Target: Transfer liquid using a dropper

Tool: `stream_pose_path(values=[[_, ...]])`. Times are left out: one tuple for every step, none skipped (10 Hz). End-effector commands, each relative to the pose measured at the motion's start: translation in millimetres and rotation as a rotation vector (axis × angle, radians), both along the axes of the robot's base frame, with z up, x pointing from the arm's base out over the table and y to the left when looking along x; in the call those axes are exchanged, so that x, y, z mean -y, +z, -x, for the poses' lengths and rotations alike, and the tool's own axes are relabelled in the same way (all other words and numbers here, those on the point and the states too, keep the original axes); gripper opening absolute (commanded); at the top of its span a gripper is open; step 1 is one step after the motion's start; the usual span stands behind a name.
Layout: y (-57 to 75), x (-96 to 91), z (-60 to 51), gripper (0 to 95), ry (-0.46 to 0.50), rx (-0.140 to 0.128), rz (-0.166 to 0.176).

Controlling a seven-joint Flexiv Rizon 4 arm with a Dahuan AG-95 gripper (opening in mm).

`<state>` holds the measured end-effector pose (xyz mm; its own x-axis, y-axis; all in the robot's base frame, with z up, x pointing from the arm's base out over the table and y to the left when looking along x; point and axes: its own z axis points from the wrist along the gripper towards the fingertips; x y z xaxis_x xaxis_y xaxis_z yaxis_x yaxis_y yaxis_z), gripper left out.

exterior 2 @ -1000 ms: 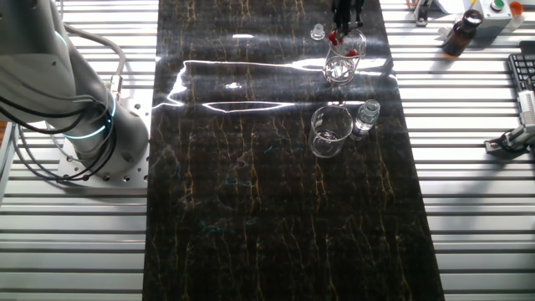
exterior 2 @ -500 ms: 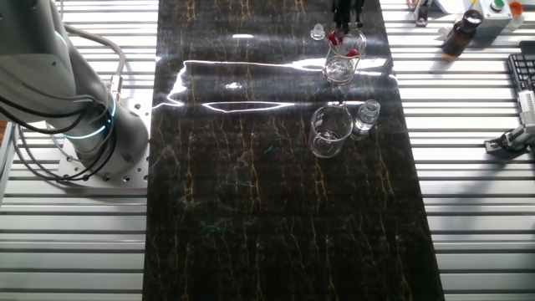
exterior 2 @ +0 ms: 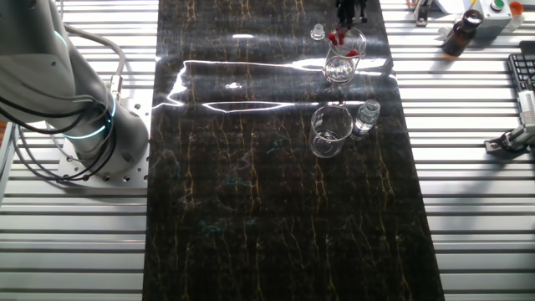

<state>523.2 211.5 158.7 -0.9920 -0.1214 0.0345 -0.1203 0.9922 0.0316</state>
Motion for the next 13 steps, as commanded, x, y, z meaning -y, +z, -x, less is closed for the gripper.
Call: stream_pose_path(values=[[10.0,4.9,1.3,0.0,0.007,-0.012,-0.003],[17.9,7.5,1.5,0.0,0.011,-0.023,-0.005],[23.0,8.9,1.8,0.0,0.013,-0.031,-0.005],[30.8,10.3,3.2,0.0,0.015,-0.041,-0.006],[34.1,10.7,4.0,0.0,0.017,-0.044,-0.006],[43.0,12.4,6.0,0.0,0.021,-0.053,-0.007],[59.1,15.5,11.0,0.0,0.028,-0.071,-0.007],[67.9,17.8,14.3,0.0,0.032,-0.078,-0.007],[77.3,21.6,17.7,0.0,0.042,-0.084,-0.007],[84.8,26.4,19.3,0.0,0.049,-0.089,-0.003],[90.1,31.8,19.7,0.0,0.058,-0.096,-0.002],[94.9,37.4,19.8,0.0,0.065,-0.101,-0.003],[99.8,43.1,19.8,0.0,0.074,-0.106,-0.003]])
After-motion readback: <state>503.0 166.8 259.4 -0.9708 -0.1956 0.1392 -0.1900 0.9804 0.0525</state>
